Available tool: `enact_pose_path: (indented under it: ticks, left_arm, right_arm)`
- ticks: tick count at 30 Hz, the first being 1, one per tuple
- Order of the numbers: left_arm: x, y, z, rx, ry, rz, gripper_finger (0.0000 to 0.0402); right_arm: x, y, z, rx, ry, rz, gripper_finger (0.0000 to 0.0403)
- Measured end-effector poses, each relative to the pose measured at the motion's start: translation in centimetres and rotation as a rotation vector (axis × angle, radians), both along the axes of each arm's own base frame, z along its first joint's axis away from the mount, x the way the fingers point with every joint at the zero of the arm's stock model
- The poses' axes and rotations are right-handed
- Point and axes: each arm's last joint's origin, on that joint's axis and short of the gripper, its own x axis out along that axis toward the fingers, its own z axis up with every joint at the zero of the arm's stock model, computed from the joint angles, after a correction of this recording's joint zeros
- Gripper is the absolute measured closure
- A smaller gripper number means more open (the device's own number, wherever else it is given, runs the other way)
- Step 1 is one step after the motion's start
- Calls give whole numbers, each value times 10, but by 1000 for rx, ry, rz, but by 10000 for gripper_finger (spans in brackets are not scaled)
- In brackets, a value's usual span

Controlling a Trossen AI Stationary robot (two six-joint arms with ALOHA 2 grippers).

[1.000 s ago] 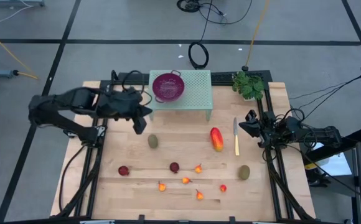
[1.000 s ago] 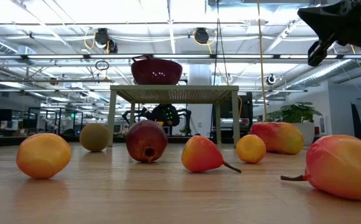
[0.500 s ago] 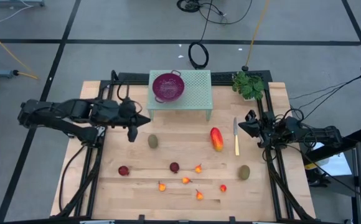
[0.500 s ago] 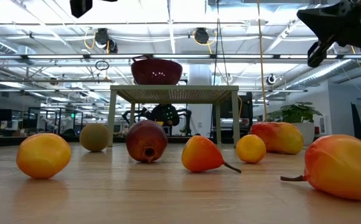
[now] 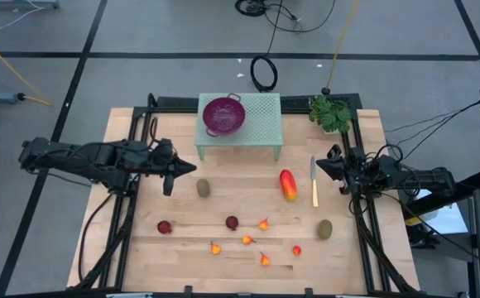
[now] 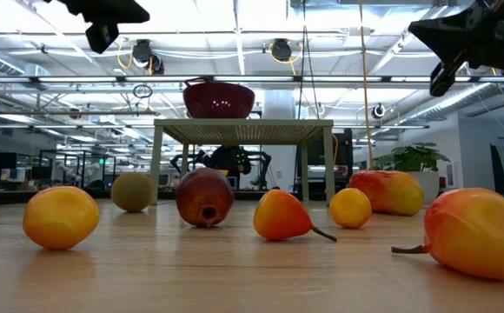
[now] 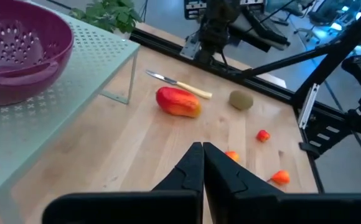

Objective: Pick & Place Fruit
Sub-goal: Put the mango into the violet strainer bowl on the shelf

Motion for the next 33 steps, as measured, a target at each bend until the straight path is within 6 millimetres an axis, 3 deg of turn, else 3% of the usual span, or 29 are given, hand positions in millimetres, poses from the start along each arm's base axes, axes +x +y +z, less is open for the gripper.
enact_pose_path:
  ticks: [10, 18, 33]
  left_arm:
    - [-18, 1, -19, 8, -32, -41, 400]
    - [-35, 2, -39, -2, -67, -38, 400]
    - [-59, 4, -68, 9, -131, -51, 400]
  right_arm:
    - [4, -1, -1, -15, 52, -33, 399]
    - [16, -2, 10, -6, 142, -73, 399]
    - [60, 0, 62, -64, 339, -52, 399]
